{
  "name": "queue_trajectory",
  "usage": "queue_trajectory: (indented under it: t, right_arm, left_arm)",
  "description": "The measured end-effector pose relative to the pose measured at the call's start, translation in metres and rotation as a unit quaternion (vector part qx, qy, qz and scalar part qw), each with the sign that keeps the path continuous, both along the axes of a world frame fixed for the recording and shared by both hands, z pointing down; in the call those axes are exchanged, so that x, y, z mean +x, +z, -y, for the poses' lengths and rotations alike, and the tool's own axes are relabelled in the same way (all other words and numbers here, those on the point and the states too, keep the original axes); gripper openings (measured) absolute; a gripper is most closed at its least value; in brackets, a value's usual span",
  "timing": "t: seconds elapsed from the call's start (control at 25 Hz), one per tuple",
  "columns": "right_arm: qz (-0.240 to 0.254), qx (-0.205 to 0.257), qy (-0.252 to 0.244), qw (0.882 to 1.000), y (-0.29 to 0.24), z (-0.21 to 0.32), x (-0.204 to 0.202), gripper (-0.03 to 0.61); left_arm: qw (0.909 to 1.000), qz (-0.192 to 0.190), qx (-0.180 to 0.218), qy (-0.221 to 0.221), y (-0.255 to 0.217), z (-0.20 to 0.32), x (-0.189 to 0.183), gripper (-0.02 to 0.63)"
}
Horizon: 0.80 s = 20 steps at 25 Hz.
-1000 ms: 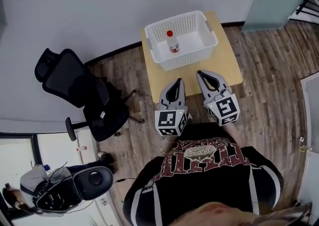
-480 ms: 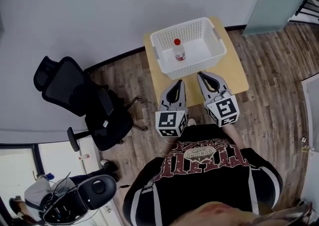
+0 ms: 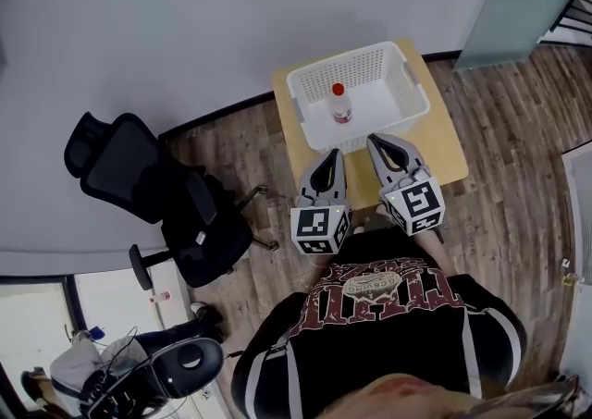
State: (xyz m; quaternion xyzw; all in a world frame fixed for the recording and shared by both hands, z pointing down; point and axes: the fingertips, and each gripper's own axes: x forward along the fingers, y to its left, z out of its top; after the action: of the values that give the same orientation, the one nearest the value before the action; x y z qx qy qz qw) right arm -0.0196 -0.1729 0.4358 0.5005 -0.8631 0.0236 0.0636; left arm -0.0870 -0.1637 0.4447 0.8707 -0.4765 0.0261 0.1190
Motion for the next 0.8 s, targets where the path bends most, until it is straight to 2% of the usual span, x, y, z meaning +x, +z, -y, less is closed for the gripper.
queue_trajectory:
  t: [0.32, 0.8]
  right_arm:
    - [-0.006, 0.002, -0.029, 1.0, -0.011, 0.038, 0.001, 0.017]
    - [-0.022, -0.038, -0.072, 0.996, 0.011, 0.091, 0.0, 0.017]
  left_arm:
    - [0.9996, 0.003, 0.003, -0.027, -0.01, 0.034, 0.003, 0.027]
    - [0.9975, 0.007, -0.009, -0.071, -0.009, 0.064, -0.001, 0.027]
